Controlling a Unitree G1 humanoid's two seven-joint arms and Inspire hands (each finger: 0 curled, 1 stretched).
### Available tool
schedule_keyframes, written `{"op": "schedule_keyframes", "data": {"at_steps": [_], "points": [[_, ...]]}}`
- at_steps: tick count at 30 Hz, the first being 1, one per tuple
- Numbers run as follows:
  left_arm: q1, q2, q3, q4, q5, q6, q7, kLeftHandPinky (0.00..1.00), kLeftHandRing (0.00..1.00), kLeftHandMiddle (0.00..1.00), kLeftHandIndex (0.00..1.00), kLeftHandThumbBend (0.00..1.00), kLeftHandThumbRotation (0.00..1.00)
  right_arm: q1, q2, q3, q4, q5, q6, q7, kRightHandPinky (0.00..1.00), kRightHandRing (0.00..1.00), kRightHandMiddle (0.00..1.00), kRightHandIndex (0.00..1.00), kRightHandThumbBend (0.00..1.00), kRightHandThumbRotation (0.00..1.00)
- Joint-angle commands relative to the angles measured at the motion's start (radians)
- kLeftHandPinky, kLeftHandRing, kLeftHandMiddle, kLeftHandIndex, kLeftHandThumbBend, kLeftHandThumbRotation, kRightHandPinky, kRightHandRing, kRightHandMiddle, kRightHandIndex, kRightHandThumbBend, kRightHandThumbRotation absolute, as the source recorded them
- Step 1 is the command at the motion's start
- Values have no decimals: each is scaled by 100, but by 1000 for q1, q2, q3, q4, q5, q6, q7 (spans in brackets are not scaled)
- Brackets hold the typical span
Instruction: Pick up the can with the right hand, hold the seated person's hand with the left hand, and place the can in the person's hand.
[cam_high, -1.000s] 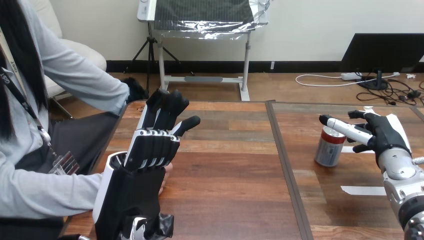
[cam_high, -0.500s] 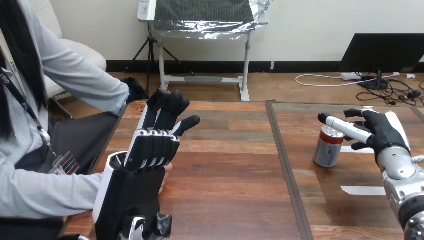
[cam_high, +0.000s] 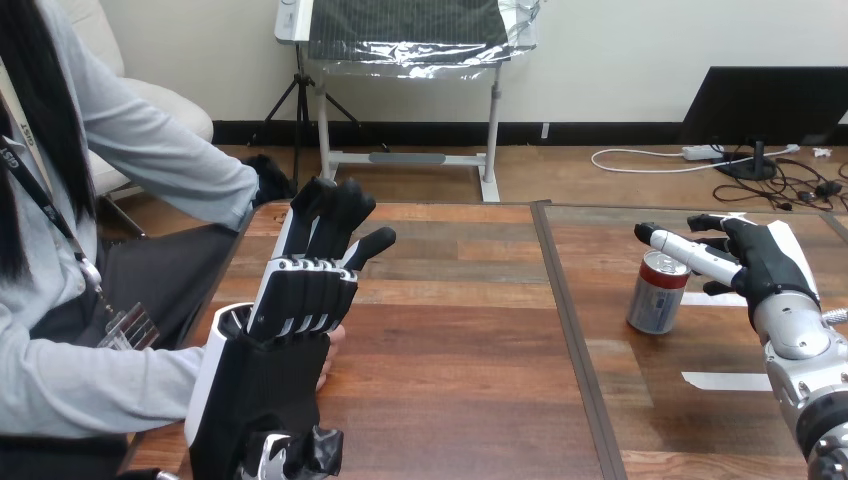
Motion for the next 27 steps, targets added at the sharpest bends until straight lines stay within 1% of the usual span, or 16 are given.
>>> {"op": "schedule_keyframes", "data": {"at_steps": [1,5,8,14,18,22,26,27], "points": [[-51,-38,-4,-17,-2,-4,2,90,97,98,99,84,65,-37,-6,4,-15,0,-36,-3,68,74,77,85,100,54],[-51,-38,-4,-17,-5,-1,1,90,97,98,99,84,65,-35,-6,5,-14,0,-38,-4,65,72,75,86,100,54],[-50,-39,-4,-17,-8,2,1,90,97,98,99,83,66,-35,-6,6,-14,-2,-38,-4,65,73,75,87,100,54],[-49,-38,-1,-16,0,-4,7,89,97,97,98,81,67,-34,-7,8,-13,-3,-43,1,71,79,82,90,100,53],[-51,-37,-1,-16,-2,-5,5,88,97,97,98,83,68,-33,-7,12,-13,-6,-50,-1,74,82,85,91,100,54],[-52,-36,-6,-20,-15,5,-7,88,97,97,99,83,68,-33,-6,10,-13,-3,-57,3,76,83,87,92,100,54],[-53,-37,-5,-18,-19,5,-11,88,97,97,99,84,67,-32,-6,15,-12,-9,-63,4,77,85,88,94,100,54],[-54,-38,-4,-17,-19,4,-11,88,97,97,98,84,67,-32,-7,16,-12,-10,-64,4,76,83,87,95,100,55]]}}
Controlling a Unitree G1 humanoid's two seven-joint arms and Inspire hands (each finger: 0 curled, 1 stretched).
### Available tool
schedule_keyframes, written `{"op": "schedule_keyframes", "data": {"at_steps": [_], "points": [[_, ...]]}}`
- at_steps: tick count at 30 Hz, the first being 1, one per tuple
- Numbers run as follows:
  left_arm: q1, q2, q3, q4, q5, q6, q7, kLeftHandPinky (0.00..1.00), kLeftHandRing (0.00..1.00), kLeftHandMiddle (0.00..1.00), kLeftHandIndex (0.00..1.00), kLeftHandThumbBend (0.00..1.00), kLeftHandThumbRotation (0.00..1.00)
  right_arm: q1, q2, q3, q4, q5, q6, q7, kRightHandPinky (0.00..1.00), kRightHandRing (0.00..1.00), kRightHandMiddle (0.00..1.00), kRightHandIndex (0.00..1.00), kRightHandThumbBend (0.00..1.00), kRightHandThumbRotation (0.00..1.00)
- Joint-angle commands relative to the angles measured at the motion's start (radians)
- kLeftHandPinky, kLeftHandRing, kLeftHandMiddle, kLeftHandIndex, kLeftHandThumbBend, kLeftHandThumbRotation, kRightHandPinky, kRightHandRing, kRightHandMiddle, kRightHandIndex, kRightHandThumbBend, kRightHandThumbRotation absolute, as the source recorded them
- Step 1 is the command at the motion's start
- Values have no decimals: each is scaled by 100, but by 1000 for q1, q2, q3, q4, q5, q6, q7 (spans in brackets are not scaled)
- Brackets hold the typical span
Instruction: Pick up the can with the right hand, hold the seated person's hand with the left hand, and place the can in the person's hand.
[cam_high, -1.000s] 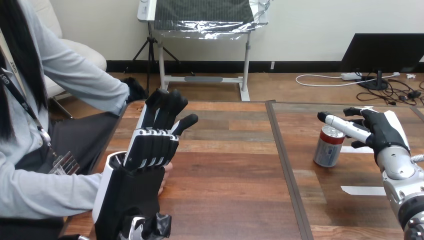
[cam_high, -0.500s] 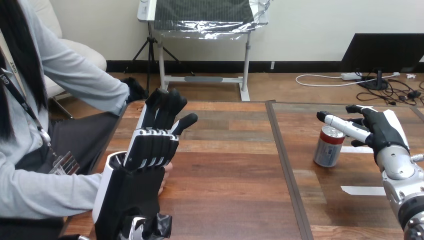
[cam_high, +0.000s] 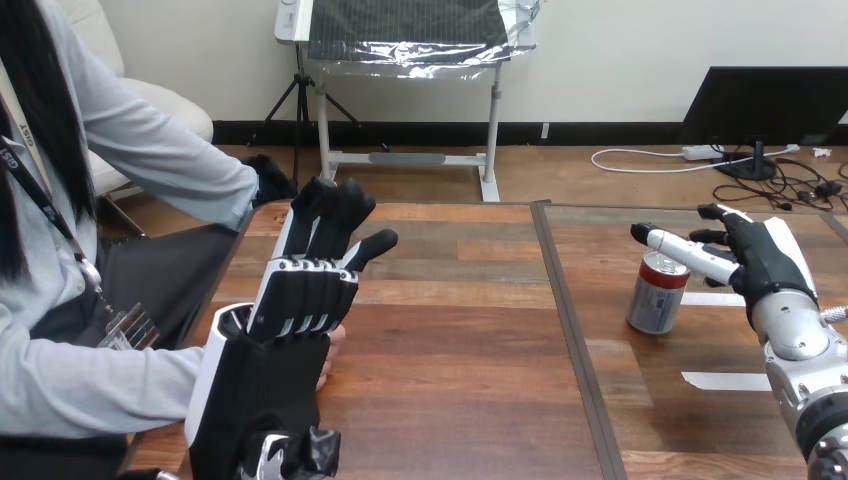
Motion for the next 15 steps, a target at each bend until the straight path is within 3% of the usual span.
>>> {"op": "schedule_keyframes", "data": {"at_steps": [1,15], "points": [[-54,-38,-4,-18,-13,3,-5,88,97,97,98,84,67,-34,-7,9,-12,-6,-36,0,75,83,87,95,100,55],[-46,-36,-1,-21,9,-10,14,89,97,97,98,80,68,-35,2,0,-10,1,-28,11,72,84,88,99,100,54]]}}
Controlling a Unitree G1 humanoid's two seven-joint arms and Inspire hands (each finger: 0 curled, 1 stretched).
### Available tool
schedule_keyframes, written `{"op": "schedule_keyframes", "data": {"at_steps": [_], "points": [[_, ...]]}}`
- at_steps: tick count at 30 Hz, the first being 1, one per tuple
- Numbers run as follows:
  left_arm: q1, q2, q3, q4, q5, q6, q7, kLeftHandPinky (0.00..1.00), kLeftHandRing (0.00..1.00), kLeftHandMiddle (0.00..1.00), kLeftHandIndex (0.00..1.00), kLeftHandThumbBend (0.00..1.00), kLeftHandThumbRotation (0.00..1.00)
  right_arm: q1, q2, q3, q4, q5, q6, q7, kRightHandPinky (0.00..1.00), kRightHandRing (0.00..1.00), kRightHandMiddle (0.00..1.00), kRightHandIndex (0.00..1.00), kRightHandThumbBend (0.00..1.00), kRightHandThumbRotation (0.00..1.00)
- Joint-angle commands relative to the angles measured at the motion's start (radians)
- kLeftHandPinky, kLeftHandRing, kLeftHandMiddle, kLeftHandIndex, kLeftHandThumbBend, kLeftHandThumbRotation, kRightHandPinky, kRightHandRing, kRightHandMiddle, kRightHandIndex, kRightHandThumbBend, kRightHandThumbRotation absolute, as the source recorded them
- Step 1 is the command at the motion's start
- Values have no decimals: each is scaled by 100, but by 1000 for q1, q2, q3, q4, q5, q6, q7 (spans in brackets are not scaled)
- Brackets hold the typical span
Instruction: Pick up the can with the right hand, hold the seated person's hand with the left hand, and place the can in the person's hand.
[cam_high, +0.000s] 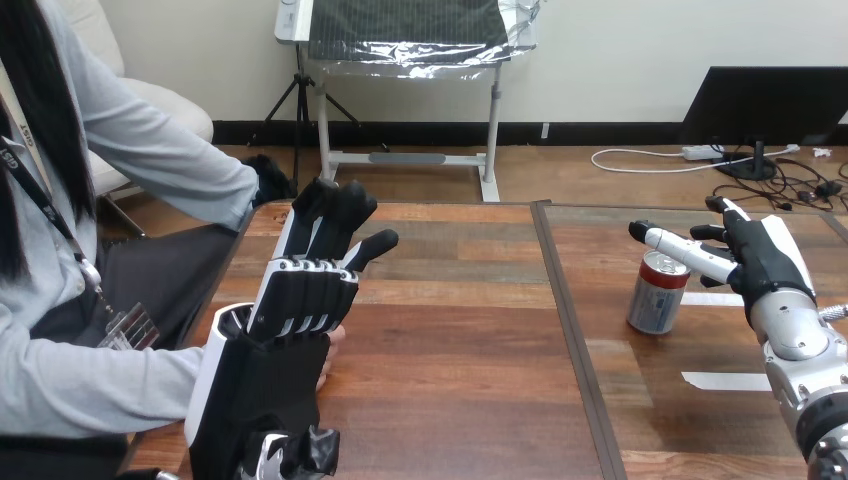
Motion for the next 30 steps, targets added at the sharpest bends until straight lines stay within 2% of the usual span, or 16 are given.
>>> {"op": "schedule_keyframes", "data": {"at_steps": [1,8,10,11,12,17,19,20,21,23,26,28,30], "points": [[-45,-36,-2,-22,4,-8,8,89,97,97,98,80,68,-35,2,-1,-10,4,-21,1,73,85,88,99,100,54],[-40,-37,-5,-29,9,-8,17,89,97,97,98,81,68,-36,10,0,-8,3,-10,-3,79,90,92,100,100,51],[-41,-36,-7,-31,6,-6,15,89,97,97,98,81,67,-36,12,-2,-8,5,-7,-3,71,84,87,100,100,49],[-41,-35,-9,-33,2,-2,12,89,97,97,98,81,67,-37,14,-6,-7,10,-3,-2,71,84,87,100,100,49],[-40,-35,-10,-34,-1,1,11,89,97,97,98,81,66,-37,16,-9,-7,13,0,-1,62,76,78,100,100,48],[-40,-34,-10,-34,0,-1,10,90,98,97,98,81,66,-36,24,-19,-5,26,17,2,45,59,62,100,100,46],[-40,-34,-10,-34,0,-5,9,90,98,97,98,81,66,-35,26,-21,-5,30,21,2,33,43,48,100,100,46],[-40,-33,-9,-33,3,-8,11,90,98,97,98,81,66,-33,29,-21,-5,31,22,1,33,43,48,100,100,46],[-39,-32,-8,-34,5,-9,12,90,98,97,98,81,67,-31,30,-21,-5,31,21,0,28,37,43,100,100,45],[-37,-32,-8,-35,8,-9,15,90,98,97,98,81,67,-27,32,-16,-5,26,20,-6,24,33,40,100,100,45],[-31,-34,-8,-36,8,-8,18,90,98,97,98,83,66,-22,34,-4,-5,12,17,-16,28,43,49,100,100,46],[-29,-35,-9,-37,7,-10,18,90,97,97,98,85,66,-19,35,1,-5,5,16,-21,35,55,59,100,100,47],[-26,-36,-9,-37,10,-17,18,90,97,97,98,85,67,-16,37,3,-4,3,19,-23,39,59,62,100,100,47]]}}
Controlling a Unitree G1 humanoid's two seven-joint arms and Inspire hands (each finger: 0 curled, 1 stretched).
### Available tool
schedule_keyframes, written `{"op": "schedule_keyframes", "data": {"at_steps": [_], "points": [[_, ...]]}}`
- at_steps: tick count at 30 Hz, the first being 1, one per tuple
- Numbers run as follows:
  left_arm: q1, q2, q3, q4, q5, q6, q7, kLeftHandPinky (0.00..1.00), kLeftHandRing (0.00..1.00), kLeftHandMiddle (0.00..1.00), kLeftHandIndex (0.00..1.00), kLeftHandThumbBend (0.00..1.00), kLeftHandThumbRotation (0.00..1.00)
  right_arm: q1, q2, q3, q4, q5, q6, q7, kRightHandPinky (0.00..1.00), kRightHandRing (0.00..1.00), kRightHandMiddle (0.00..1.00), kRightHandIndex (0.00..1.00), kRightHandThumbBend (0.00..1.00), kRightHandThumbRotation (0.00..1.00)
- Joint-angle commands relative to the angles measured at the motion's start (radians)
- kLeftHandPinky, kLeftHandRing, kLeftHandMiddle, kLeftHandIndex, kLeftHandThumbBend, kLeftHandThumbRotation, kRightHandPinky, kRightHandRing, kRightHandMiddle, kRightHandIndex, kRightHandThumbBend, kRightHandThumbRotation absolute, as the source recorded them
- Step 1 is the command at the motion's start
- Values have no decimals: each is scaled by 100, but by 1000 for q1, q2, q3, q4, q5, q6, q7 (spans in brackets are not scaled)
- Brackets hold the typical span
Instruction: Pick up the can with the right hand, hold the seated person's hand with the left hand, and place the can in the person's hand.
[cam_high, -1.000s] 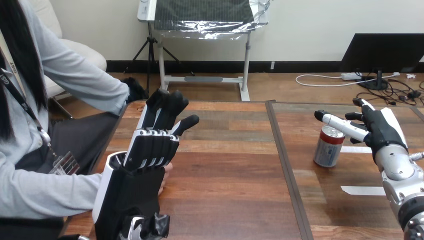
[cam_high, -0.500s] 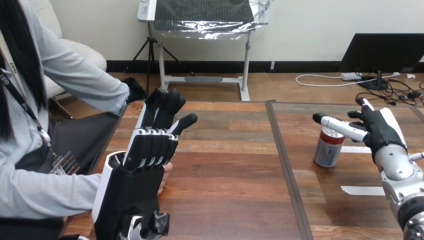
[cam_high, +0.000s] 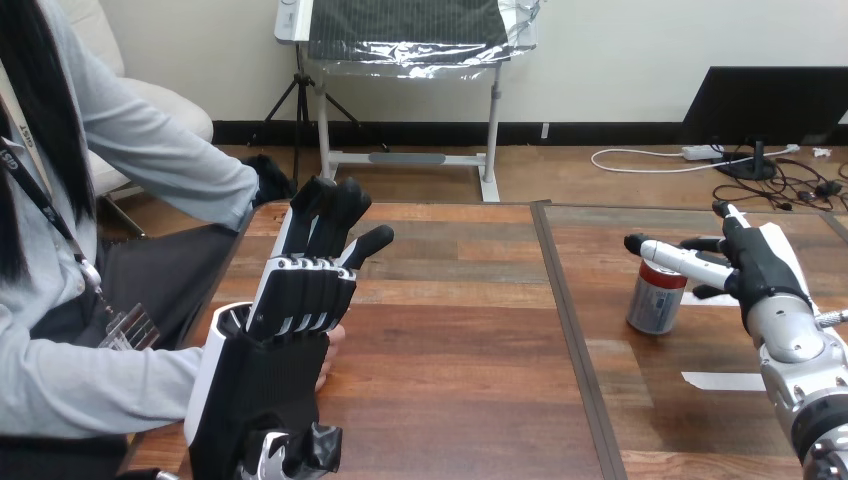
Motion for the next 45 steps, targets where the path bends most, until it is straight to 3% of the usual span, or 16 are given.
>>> {"op": "schedule_keyframes", "data": {"at_steps": [1,14,17,19,23,26,27,32,35,39,45], "points": [[-26,-37,-8,-37,4,-19,7,90,97,97,98,85,67,-21,25,7,-4,-6,-5,-17,40,60,63,100,100,48],[-13,-33,-18,-48,0,-15,14,89,97,97,98,88,67,-7,34,20,-1,-21,12,-25,39,54,56,100,100,47],[-6,-33,-18,-50,4,-15,18,89,97,97,98,89,67,-2,37,24,0,-26,17,-30,43,59,62,100,100,46],[-3,-32,-20,-53,5,-11,19,89,97,97,98,90,67,-1,38,27,0,-28,19,-30,51,70,72,100,100,45],[1,-31,-23,-60,3,-5,21,90,97,97,98,90,66,3,43,21,0,-20,28,-25,56,76,78,100,100,43],[1,-31,-25,-62,0,-5,17,91,97,97,98,90,66,7,45,24,0,-22,33,-30,56,74,76,100,100,42],[1,-31,-26,-62,-1,-5,16,91,97,97,98,90,65,8,46,26,0,-23,34,-31,52,69,70,100,100,41],[2,-32,-27,-62,5,-12,16,91,97,98,98,89,64,14,48,35,1,-30,39,-38,45,61,62,99,100,40],[2,-30,-26,-61,13,-21,20,91,98,98,99,89,64,19,50,34,0,-28,38,-35,48,67,66,99,100,40],[3,-29,-26,-61,18,-29,22,90,97,98,99,88,64,23,53,26,0,-20,35,-29,49,68,68,100,100,39],[6,-28,-31,-67,7,-20,22,88,96,98,99,88,62,37,58,23,-2,-16,14,-37,36,51,56,99,100,38]]}}
